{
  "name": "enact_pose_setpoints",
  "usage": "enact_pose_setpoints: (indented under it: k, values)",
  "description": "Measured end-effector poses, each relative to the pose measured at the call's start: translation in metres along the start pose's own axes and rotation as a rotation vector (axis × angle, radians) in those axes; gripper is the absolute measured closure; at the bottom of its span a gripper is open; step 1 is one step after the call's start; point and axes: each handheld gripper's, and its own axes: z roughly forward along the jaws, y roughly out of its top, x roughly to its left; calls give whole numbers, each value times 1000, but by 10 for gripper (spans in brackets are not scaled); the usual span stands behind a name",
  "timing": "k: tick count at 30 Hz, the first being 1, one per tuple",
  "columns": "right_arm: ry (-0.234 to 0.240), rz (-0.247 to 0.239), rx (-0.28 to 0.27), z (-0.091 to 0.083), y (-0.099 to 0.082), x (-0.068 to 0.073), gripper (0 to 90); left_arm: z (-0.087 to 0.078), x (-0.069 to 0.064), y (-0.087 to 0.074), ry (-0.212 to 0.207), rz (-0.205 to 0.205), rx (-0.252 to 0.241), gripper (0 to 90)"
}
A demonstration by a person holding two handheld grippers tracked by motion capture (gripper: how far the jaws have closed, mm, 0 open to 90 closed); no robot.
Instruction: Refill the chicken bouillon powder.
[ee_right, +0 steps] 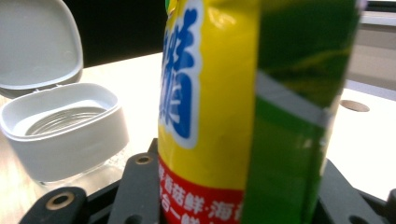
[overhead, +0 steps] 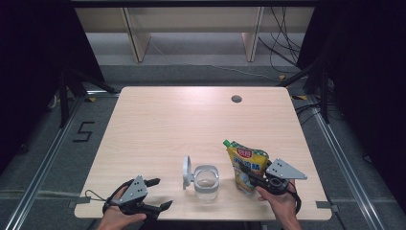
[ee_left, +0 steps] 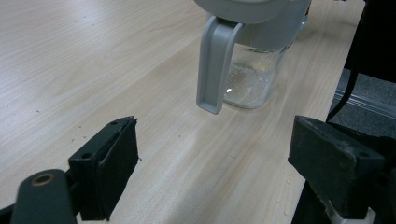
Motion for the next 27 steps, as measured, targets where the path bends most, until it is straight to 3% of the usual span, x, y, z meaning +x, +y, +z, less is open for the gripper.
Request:
enact_pose_setpoints:
  k: [1, 4, 5, 6, 8, 9, 11, 17, 18, 23, 27]
  values:
    - [1, -18, 3, -1, 1, 0, 602, 0, 2, 1, -1, 29, -1, 151]
    - [-9, -17, 0, -6, 5, 3, 602, -1, 2, 0, 1, 25, -3, 151]
    - [-14, -45, -8, -7, 6, 2, 602, -1, 2, 0, 2, 30, 0, 151]
    - [-31, -55, -7, -10, 9, 4, 603, -1, 1, 0, 6, 12, 0, 152]
    - [-28, -61, 11, -13, 11, 6, 603, -1, 2, 0, 5, 16, -1, 151]
    - [-19, -98, 18, -17, 16, 9, 603, -1, 1, 0, 7, 11, -2, 151]
    - [-50, -156, 24, -19, 21, 11, 603, -1, 2, 0, 11, 14, 3, 152]
    - [-67, -241, 76, -22, 26, 24, 604, -1, 1, 0, 14, 1, 3, 152]
    - [-65, -294, 92, -21, 27, 27, 605, -1, 1, -1, 14, 2, 5, 151]
    - [-56, -386, 133, -22, 32, 41, 610, -1, 1, -1, 11, -3, 0, 152]
    - [-81, -466, 150, -23, 35, 51, 613, -1, 1, -1, 11, -3, 0, 152]
